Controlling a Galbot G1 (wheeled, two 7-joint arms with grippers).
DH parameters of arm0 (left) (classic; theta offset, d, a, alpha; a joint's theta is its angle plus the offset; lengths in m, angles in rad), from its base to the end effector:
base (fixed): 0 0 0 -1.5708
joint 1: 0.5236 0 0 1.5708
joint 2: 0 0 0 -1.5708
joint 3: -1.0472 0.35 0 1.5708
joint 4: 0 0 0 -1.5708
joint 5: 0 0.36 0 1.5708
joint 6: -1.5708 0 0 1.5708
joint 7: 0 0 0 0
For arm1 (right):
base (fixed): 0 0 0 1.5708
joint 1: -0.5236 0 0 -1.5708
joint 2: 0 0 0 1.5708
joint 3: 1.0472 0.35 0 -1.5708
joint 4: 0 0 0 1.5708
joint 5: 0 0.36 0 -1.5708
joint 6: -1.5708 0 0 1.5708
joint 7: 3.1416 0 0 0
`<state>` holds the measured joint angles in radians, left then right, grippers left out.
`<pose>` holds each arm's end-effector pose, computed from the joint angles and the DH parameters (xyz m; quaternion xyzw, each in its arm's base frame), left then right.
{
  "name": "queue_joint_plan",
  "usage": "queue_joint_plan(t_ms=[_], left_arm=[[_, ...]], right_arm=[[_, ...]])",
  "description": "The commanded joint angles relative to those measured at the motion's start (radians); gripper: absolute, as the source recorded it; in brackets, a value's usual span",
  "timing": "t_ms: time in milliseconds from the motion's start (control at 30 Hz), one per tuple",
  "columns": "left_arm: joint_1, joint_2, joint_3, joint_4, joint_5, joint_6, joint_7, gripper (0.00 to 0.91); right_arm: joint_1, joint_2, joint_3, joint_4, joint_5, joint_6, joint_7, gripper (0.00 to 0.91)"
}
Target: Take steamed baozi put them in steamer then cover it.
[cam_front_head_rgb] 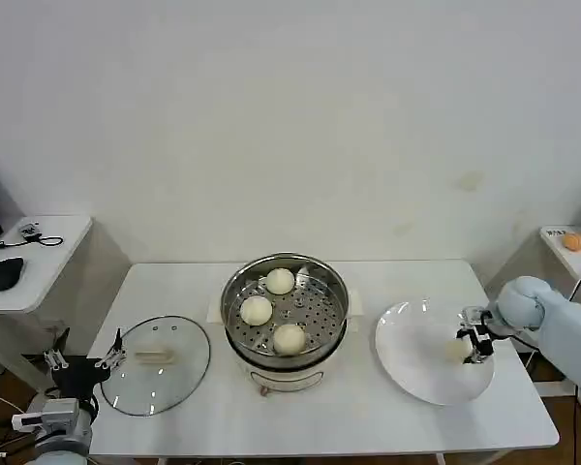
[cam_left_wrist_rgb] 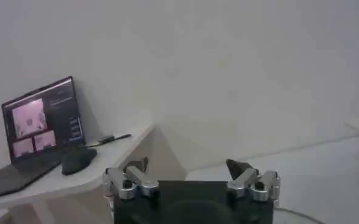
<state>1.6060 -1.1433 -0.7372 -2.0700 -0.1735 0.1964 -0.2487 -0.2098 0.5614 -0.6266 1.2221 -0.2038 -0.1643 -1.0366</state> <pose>0.1909 0.1346 -0.2773 0.1208 -0.9756 -0.1622 0.0852 0.4738 -0.2360 -0.2409 0.4518 -0.5524 0.5413 0.4447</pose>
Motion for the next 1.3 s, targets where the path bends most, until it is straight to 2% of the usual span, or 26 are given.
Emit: queue_joint_plan(t_ms=[33, 133, 200, 333, 400, 567, 667, 767, 833, 900, 1033, 1100, 1233, 1300], left_arm=[[0.002, 0.001, -0.002, -0.003, -0.001, -0.001, 0.0, 0.907], [0.001, 0.005, -0.005, -0.006, -0.002, 0.0, 0.001, 0.907], [-0.001, 0.007, -0.005, -0.009, -0.003, 0.001, 0.001, 0.907], [-0.005, 0.009, 0.0, -0.011, -0.003, 0.002, 0.002, 0.907], [-0.007, 0.011, 0.003, -0.01, -0.003, 0.003, 0.002, 0.907], [-0.016, 0.019, 0.008, -0.007, -0.004, 0.004, 0.002, 0.907], [-0.025, 0.02, 0.014, 0.0, -0.004, 0.005, 0.001, 0.907], [-0.03, 0.021, 0.016, 0.004, -0.003, 0.005, 0.002, 0.907], [-0.033, 0.022, 0.016, 0.009, -0.004, 0.004, 0.001, 0.907], [-0.037, 0.022, 0.016, 0.012, -0.003, 0.004, 0.001, 0.907], [-0.043, 0.013, 0.018, 0.014, 0.0, 0.004, 0.001, 0.907], [-0.043, 0.009, 0.019, 0.013, 0.003, 0.004, 0.0, 0.907], [-0.044, 0.005, 0.017, 0.011, 0.004, 0.004, 0.0, 0.907], [-0.044, 0.004, 0.013, 0.013, 0.004, 0.004, 0.0, 0.907]], right_arm=[[0.024, -0.022, -0.015, 0.025, 0.008, -0.011, -0.013, 0.564], [0.076, -0.043, -0.051, 0.054, 0.021, -0.016, -0.02, 0.564], [0.167, -0.067, -0.112, 0.103, 0.061, -0.023, -0.024, 0.574], [0.294, -0.089, -0.162, 0.171, 0.124, -0.051, -0.023, 0.574], [0.445, -0.086, -0.23, 0.213, 0.165, -0.089, -0.028, 0.574], [0.707, -0.013, -0.425, 0.257, 0.288, -0.149, 0.001, 0.584], [0.854, 0.062, -0.516, 0.264, 0.366, -0.196, 0.027, 0.584], [0.929, 0.165, -0.577, 0.256, 0.423, -0.243, 0.069, 0.584], [0.96, 0.237, -0.61, 0.261, 0.505, -0.298, 0.111, 0.584], [0.962, 0.284, -0.623, 0.272, 0.559, -0.344, 0.142, 0.584], [0.919, 0.39, -0.627, 0.296, 0.704, -0.455, 0.247, 0.595], [0.891, 0.44, -0.616, 0.289, 0.745, -0.494, 0.283, 0.584], [0.831, 0.504, -0.602, 0.271, 0.831, -0.56, 0.344, 0.595], [0.806, 0.515, -0.605, 0.275, 0.869, -0.564, 0.362, 0.584]])
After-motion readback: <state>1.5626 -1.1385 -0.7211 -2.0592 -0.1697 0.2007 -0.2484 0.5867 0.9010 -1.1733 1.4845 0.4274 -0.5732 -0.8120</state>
